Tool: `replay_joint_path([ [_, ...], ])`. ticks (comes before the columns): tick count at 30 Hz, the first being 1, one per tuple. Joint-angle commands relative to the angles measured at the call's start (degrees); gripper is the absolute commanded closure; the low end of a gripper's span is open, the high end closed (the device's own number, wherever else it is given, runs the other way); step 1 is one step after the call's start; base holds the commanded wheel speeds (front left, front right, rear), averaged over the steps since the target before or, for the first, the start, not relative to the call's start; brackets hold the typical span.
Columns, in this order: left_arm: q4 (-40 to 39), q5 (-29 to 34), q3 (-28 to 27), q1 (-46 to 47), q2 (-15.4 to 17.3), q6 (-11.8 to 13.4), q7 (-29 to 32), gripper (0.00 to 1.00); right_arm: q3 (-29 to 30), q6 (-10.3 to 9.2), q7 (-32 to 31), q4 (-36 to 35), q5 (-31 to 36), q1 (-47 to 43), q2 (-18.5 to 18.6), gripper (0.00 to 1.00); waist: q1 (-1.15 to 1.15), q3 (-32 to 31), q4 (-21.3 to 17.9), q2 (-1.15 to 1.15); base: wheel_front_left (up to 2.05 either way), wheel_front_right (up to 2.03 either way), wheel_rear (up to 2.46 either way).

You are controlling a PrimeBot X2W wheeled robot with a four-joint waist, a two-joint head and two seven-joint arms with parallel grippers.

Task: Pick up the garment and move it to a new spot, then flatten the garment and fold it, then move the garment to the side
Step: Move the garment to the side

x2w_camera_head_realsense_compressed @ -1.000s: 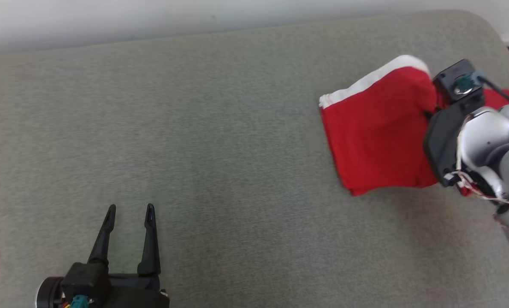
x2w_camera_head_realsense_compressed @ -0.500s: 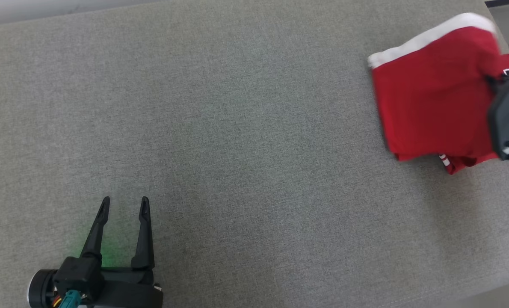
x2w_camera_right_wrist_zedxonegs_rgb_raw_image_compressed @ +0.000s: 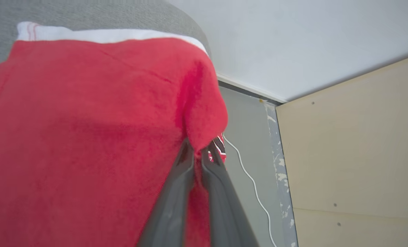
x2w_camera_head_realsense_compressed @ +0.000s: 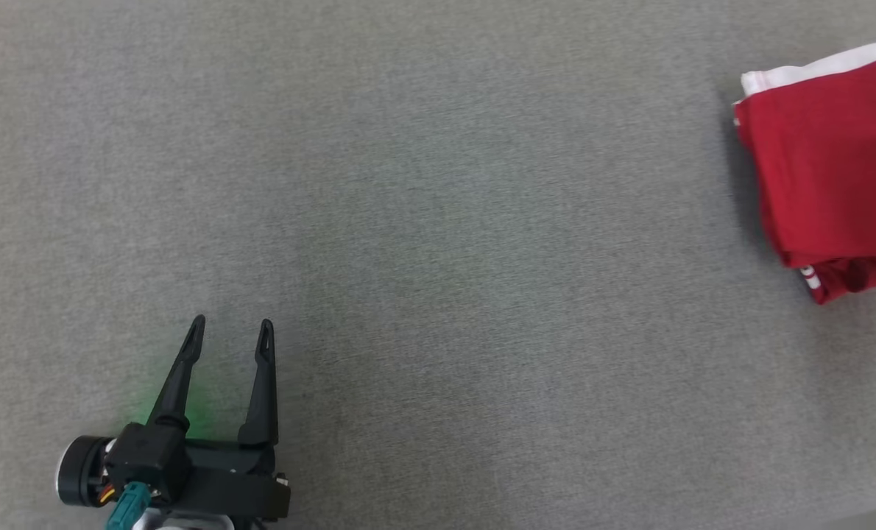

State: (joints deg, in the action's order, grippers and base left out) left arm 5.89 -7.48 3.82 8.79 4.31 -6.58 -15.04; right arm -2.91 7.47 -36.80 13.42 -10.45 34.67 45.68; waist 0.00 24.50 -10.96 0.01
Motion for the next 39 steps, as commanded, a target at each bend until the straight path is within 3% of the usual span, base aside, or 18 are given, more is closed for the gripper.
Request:
replay_joint_path([
  [1, -0.4, 0.2, 0.2, 0.9, 0.2, -0.2, -0.2, 0.00, 1.0, -0.01, 2.9, 1.5, 1.5, 0.5, 0.6, 1.00, 0.00, 1.2, 1.7, -0.01, 0.00, 0.00, 0.00],
  [6, -0.6, -0.2, 0.2, 0.7, 0.1, -0.3, -0.2, 0.00, 4.7, -0.01, 8.1, 6.7, 5.0, -0.2, 0.4, 1.00, 0.00, 1.3, 2.7, -0.01, 0.00, 0.00, 0.00],
  [7, -0.5, -0.3, 0.2, 0.7, 0.0, -0.3, -0.2, 0.00, 5.4, -0.01, 8.9, 7.3, 5.7, -0.3, 0.0, 0.68, 0.00, 1.2, 2.8, -0.01, 0.00, 0.00, 0.00],
  [8, -0.4, -0.4, 0.1, 0.7, 0.0, -0.3, -0.2, 0.00, 6.0, -0.01, 9.6, 7.8, 6.2, -0.4, -0.4, 0.00, 0.00, 1.1, 2.9, -0.01, 0.00, 0.00, 0.00],
  [18, -1.0, -1.0, 0.0, -0.6, -0.7, -0.1, -0.2, 0.00, 10.2, -0.01, 16.5, 6.8, 7.7, -4.1, -5.8, 0.00, 0.00, -3.6, 2.7, -0.01, 0.00, 0.00, 0.00],
  [27, -3.7, -2.1, -0.3, -4.2, -1.3, 0.5, -0.2, 0.00, 14.9, -0.01, 23.7, -3.5, 4.4, -13.8, -16.3, 0.00, 0.00, -11.5, 4.4, -0.01, 0.00, 0.00, 0.00],
  [32, -1.7, -2.5, 0.8, -6.5, -1.4, 0.7, -0.2, 0.00, 15.5, -0.01, 28.2, -10.7, 2.1, -23.4, -23.6, 0.00, 0.00, -15.9, 6.7, -0.01, 0.00, 0.00, 0.00],
  [39, -1.5, -4.0, 0.5, -8.2, -1.4, 2.0, -0.2, 0.00, 12.2, -0.01, 34.1, -15.8, -1.9, -33.2, -29.7, 0.00, 0.00, -19.4, 9.1, -0.01, 0.00, 0.00, 0.00],
])
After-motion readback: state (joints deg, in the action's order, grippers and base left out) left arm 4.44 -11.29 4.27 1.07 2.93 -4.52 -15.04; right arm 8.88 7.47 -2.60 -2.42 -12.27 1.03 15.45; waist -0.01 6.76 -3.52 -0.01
